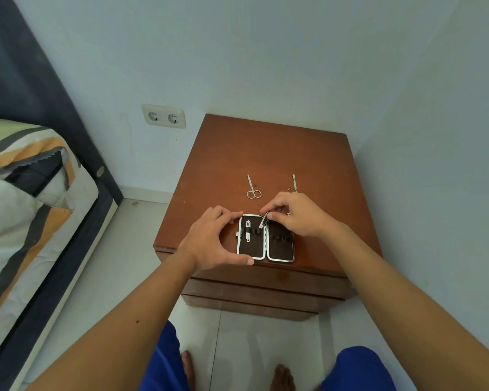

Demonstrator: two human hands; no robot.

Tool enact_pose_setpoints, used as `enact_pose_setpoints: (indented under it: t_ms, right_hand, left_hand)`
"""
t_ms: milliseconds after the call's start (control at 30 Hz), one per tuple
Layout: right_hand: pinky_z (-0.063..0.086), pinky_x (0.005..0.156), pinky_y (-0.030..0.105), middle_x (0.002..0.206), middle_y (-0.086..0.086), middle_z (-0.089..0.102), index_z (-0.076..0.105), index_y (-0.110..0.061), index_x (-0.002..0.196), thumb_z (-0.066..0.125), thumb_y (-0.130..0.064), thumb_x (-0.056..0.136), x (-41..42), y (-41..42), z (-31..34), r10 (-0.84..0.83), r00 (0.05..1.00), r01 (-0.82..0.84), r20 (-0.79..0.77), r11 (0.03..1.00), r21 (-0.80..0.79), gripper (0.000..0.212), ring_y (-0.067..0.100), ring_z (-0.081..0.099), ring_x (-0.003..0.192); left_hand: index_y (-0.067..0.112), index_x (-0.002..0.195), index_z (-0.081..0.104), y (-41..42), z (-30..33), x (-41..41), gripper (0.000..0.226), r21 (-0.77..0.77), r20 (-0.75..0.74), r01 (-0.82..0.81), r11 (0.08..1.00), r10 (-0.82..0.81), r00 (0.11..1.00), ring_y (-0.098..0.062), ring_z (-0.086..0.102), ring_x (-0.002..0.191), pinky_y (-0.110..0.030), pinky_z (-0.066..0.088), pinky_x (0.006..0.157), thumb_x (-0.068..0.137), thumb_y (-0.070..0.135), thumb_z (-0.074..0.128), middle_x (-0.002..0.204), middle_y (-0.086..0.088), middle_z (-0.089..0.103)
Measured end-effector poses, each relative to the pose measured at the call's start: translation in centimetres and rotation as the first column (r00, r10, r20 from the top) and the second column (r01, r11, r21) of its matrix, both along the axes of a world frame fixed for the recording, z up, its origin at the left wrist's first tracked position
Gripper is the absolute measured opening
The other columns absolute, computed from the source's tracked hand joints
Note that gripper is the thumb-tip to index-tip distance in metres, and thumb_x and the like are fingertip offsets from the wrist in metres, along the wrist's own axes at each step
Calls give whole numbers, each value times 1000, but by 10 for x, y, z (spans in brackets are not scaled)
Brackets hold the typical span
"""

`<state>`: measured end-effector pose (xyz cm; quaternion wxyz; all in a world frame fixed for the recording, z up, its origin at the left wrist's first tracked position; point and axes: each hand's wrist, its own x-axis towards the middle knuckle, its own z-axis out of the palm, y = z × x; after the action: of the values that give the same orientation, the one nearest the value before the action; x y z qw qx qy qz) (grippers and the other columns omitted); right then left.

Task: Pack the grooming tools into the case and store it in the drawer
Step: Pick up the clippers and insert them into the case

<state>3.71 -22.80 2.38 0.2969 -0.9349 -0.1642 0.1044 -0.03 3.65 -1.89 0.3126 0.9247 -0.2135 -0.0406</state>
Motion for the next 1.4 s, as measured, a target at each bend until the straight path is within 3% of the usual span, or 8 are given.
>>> enact_pose_setpoints:
  t_ms: [133,300,433,567,700,800,1233,1400]
  right_hand:
    - [51,85,22,105,-8,70,80,-28,113,71,-20,97,2,8,-3,18,1000,-17,11,999,-37,20,4,64,87]
    - [54,81,24,89,-9,76,80,-22,103,77,-19,92,-1,13,-7,-68,997,66,37,997,33,12,5,67,82]
    - [56,91,32,100,-6,72,83,-25,98,80,-20,88,-9,17,-12,-71,995,69,74,997,29,11,13,69,94]
    - [54,95,30,106,-4,70,81,-23,110,80,-26,89,-21,19,-16,-88,988,84,127,996,41,21,12,66,101]
    - [40,95,25,113,-8,65,79,-25,116,85,-43,82,-30,19,-22,-108,980,110,169,994,0,39,11,55,108]
    - [32,95,20,114,-10,61,77,-25,117,86,-41,80,-34,20,-26,-94,978,95,184,995,0,41,9,49,108]
    - [34,95,16,110,-11,57,74,-23,124,82,-39,85,-42,20,-32,-104,965,100,240,995,30,43,10,45,105]
    - [43,98,37,103,-3,68,79,-21,113,74,-29,94,-2,25,-34,-238,926,243,294,970,22,22,22,52,104]
  left_hand:
    - [35,152,50,0,-1,0,117,-4,4,-1,1000,1,1000,1,44,111,-26,44,96,53,89,80,118,24,48]
    - [34,152,50,0,-2,1,117,-4,5,-3,1000,3,1000,0,44,111,-28,45,97,53,89,80,118,23,48]
    - [35,151,51,0,-3,1,116,-7,9,-5,1000,5,1000,-1,46,112,-28,46,98,53,88,81,118,23,48]
    - [34,151,52,-1,-3,0,116,-19,12,-3,1000,4,1000,-1,46,111,-29,47,100,52,87,81,116,23,48]
    - [33,151,52,-1,-2,0,116,-14,8,0,1000,0,1000,-1,45,112,-29,46,99,53,87,81,118,23,48]
    - [33,151,52,-1,-2,0,115,-15,5,-1,1000,1,1000,-1,45,112,-29,47,99,54,88,81,118,23,49]
    - [34,151,51,-1,-4,0,116,-14,5,-1,1000,1,1000,-2,45,111,-29,47,98,53,89,79,116,23,48]
    - [34,151,51,0,-2,1,117,-1,0,-2,1000,2,1000,-3,46,113,-33,48,100,52,91,78,119,22,49]
